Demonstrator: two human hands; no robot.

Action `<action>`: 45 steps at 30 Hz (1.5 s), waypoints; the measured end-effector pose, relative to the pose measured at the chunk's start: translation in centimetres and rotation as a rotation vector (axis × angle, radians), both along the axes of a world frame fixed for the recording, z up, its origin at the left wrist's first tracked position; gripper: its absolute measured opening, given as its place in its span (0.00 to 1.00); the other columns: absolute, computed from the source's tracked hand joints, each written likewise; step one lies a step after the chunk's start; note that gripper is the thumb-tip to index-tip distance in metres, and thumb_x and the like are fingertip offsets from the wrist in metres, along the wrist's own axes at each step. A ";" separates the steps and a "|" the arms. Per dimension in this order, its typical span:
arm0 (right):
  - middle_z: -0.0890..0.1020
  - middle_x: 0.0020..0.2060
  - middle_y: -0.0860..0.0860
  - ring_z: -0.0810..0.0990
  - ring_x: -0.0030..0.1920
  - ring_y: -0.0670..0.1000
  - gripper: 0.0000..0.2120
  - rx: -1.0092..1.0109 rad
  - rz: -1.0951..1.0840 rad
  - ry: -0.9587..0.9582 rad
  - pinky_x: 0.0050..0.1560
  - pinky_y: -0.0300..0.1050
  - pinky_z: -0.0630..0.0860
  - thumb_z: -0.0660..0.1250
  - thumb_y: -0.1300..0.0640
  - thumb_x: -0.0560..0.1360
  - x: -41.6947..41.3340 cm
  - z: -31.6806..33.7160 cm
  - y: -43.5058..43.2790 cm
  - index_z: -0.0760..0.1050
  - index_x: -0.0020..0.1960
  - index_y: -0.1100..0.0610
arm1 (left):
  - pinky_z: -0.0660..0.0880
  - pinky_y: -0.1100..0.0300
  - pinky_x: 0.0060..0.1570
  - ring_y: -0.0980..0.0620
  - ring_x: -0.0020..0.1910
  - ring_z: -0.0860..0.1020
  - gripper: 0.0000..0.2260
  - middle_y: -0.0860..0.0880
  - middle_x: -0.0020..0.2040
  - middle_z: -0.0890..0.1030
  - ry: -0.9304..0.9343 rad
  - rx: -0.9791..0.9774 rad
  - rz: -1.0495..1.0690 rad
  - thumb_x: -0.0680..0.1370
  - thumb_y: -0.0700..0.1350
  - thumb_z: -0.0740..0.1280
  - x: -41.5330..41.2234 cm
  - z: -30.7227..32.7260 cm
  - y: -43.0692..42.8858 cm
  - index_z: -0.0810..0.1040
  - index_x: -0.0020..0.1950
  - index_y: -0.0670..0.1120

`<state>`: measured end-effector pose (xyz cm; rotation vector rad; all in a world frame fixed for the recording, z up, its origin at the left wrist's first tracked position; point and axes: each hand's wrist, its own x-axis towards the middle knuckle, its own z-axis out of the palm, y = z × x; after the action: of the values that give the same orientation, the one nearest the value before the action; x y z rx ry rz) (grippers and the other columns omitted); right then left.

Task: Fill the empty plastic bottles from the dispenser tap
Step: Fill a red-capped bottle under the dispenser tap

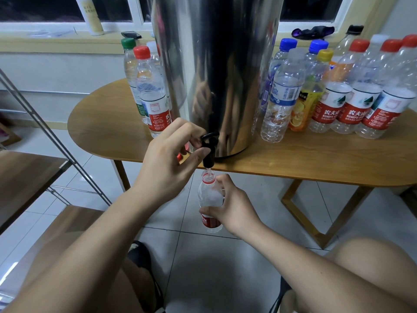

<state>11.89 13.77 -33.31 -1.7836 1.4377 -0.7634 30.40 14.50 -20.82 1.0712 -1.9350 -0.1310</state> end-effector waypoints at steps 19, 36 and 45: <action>0.82 0.60 0.44 0.81 0.59 0.49 0.35 0.002 0.000 0.000 0.60 0.49 0.81 0.86 0.48 0.67 0.1 0.0 0.0 0.67 0.64 0.43 | 0.76 0.50 0.47 0.51 0.49 0.77 0.06 0.49 0.51 0.78 -0.007 0.003 0.003 0.82 0.39 0.76 0.1 0.1 0.1 0.81 0.56 0.41; 0.82 0.58 0.42 0.81 0.57 0.48 0.34 0.007 -0.002 0.007 0.59 0.49 0.81 0.86 0.50 0.68 0.0 0.2 0.1 0.68 0.64 0.43 | 0.76 0.48 0.47 0.50 0.49 0.77 0.06 0.49 0.51 0.78 -0.002 0.010 -0.002 0.82 0.39 0.76 0.1 0.1 0.0 0.80 0.55 0.43; 0.82 0.58 0.43 0.81 0.57 0.49 0.34 0.005 -0.010 0.004 0.60 0.51 0.81 0.86 0.50 0.67 0.1 0.2 0.1 0.68 0.64 0.45 | 0.76 0.49 0.46 0.50 0.48 0.78 0.06 0.49 0.50 0.79 0.001 0.007 -0.002 0.81 0.38 0.76 0.2 0.1 0.0 0.81 0.55 0.43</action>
<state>11.96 13.84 -33.10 -1.7766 1.4508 -0.7614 30.57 14.50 -20.72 1.0736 -1.9362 -0.1393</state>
